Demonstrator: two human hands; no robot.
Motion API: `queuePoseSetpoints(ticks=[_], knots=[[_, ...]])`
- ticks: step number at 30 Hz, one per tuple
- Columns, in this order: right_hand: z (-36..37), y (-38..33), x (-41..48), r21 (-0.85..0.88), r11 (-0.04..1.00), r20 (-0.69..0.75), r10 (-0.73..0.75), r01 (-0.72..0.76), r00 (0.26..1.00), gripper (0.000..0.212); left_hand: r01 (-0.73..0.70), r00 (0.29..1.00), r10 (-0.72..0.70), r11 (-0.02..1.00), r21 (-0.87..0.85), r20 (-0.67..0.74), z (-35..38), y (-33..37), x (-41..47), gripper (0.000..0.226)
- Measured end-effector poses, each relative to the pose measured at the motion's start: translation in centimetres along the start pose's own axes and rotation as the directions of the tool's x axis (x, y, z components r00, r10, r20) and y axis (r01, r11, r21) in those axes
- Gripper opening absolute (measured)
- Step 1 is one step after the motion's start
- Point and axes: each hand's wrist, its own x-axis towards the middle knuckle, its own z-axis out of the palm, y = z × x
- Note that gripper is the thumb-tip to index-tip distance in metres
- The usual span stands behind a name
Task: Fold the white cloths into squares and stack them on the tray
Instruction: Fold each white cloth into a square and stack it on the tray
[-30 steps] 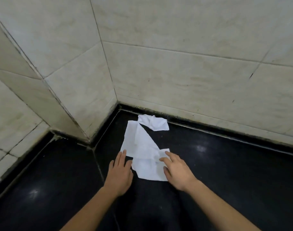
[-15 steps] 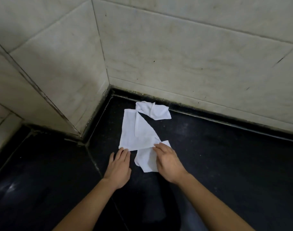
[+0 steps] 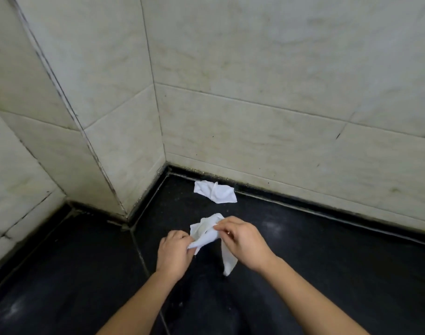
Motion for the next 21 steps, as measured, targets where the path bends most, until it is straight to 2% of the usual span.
queuePoseSetpoints(ticks=[3, 7, 10, 12, 15, 17, 21], knots=[[-2.8, 0.5, -1.5, 0.012, 0.998, -0.021, 0.055, -0.055, 0.998, 0.018, 0.029, 0.999, -0.029, 1.000, -0.004, -0.023, -1.5, 3.1, -1.1, 0.029], [-5.3, 2.3, -3.8, 0.024, 0.983, 0.015, 0.184, -0.184, 0.983, 0.016, 0.109, 0.990, -0.114, 0.992, 0.063, 0.082, -3.0, 5.9, -2.9, 0.056], [-6.4, 3.3, -4.4, 0.058, 0.975, -0.001, 0.213, -0.212, 0.977, 0.027, 0.079, 0.992, -0.090, 0.989, 0.122, 0.088, -4.2, 6.6, -3.8, 0.074], [-7.0, 3.6, -4.6, 0.018, 0.984, -0.020, 0.177, -0.177, 0.984, 0.032, 0.070, 0.991, -0.092, 0.977, 0.199, 0.101, -5.5, 7.3, -4.6, 0.074], [-6.6, 3.0, -4.2, -0.032, 0.996, -0.026, 0.081, -0.082, 0.996, 0.026, 0.071, 0.997, -0.071, 0.971, 0.226, -0.006, -7.4, 7.1, -6.3, 0.075], [-5.6, 2.2, -3.7, -0.009, 1.000, -0.022, 0.019, -0.019, 1.000, 0.023, 0.105, 0.993, -0.093, 0.975, 0.197, -0.070, -8.5, 6.7, -8.0, 0.061], [-3.1, -0.2, -2.7, 0.020, 0.995, 0.040, -0.099, 0.099, 0.994, 0.020, 0.258, 0.959, -0.239, 0.958, 0.122, -0.150, -10.6, 4.8, -12.9, 0.024]])
